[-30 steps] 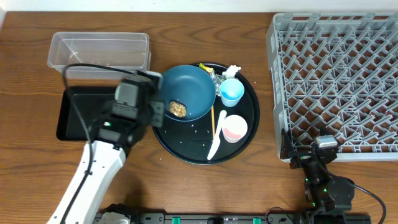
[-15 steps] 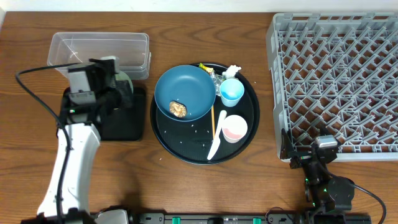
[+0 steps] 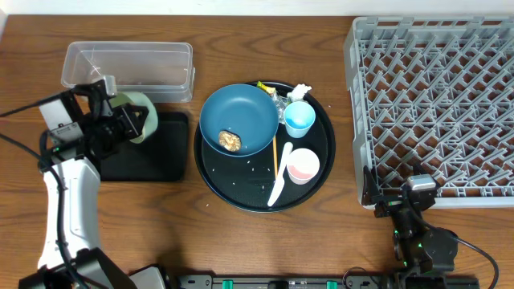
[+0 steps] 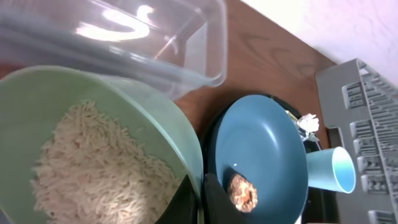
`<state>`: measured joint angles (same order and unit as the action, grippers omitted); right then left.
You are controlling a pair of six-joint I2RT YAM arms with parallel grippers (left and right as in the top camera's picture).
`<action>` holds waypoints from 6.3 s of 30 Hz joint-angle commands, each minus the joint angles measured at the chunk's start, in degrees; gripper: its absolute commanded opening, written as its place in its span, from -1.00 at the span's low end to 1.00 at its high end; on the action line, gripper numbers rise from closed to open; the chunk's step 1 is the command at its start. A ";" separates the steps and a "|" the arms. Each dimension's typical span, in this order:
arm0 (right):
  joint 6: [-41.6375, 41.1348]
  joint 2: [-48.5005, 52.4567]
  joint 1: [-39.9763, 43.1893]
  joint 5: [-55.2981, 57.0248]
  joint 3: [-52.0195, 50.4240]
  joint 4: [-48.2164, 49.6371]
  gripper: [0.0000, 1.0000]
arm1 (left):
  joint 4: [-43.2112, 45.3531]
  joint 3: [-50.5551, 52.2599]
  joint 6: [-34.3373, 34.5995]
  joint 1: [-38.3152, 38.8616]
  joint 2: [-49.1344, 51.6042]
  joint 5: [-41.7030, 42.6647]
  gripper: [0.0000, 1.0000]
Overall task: Sort waste into correct bins and load items into the dishwasher rack
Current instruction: 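Lift the rice bowl and carry it left over the black tray, then tilt the bowl with the left gripper to pour rice onto the black tray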
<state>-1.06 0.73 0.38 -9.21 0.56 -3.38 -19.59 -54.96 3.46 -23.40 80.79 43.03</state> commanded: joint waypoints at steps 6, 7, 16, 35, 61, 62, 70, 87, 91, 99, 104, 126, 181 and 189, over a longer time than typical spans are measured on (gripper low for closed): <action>-0.61 0.02 0.50 -0.04 -0.24 -0.07 0.98 | 1.99 -1.09 1.29 -4.31 3.63 11.23 -0.88; -0.61 0.02 0.50 -0.02 -0.24 -0.07 0.98 | 1.99 -1.07 1.29 -4.63 4.44 12.04 -0.88; -0.61 0.02 0.50 -0.02 -0.24 -0.07 0.98 | 4.85 -0.98 1.11 -7.87 11.26 24.09 -0.87; -0.61 0.02 0.50 -0.02 -0.24 -0.07 0.99 | 3.43 0.17 1.97 -14.82 12.46 31.80 -0.88; -0.59 0.02 0.50 -0.02 -0.24 -0.07 0.99 | 10.29 0.66 2.86 -15.96 21.44 46.99 -0.88; -0.61 0.02 0.50 -0.02 -0.24 -0.07 0.98 | 10.29 0.66 3.10 -15.96 21.44 46.99 -0.88; -0.59 0.02 0.50 -0.04 -0.24 -0.07 0.98 | 8.52 0.79 4.79 -15.98 21.44 46.99 -0.88; -0.61 0.02 0.50 -0.02 -0.24 -0.07 0.99 | 4.02 0.79 8.41 -15.96 21.33 47.01 -0.88; -0.61 0.02 0.50 -0.02 -0.24 -0.07 0.98 | 4.70 0.76 7.02 -15.74 21.33 46.99 -0.88; -0.59 0.02 0.50 -0.02 -0.24 -0.07 0.98 | 6.08 0.74 5.40 -14.97 20.94 46.99 -0.88; -0.61 0.02 0.50 -0.02 -0.24 -0.07 0.98 | 7.19 0.74 5.35 -14.99 21.00 46.80 -0.87; -0.61 0.02 0.50 -0.04 -0.24 -0.07 0.98 | 7.69 0.74 9.38 -15.41 21.03 44.78 -0.88; -0.61 0.02 0.50 -0.02 -0.24 -0.07 0.98 | 17.11 0.74 13.20 -10.05 17.64 47.10 -0.88; -0.61 0.02 0.50 -0.02 -0.24 -0.07 0.99 | 17.14 0.74 17.22 -11.30 13.09 45.62 -0.88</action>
<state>-1.06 0.73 0.38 -9.21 0.56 -3.38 -2.66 -54.02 18.68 -34.04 97.38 88.29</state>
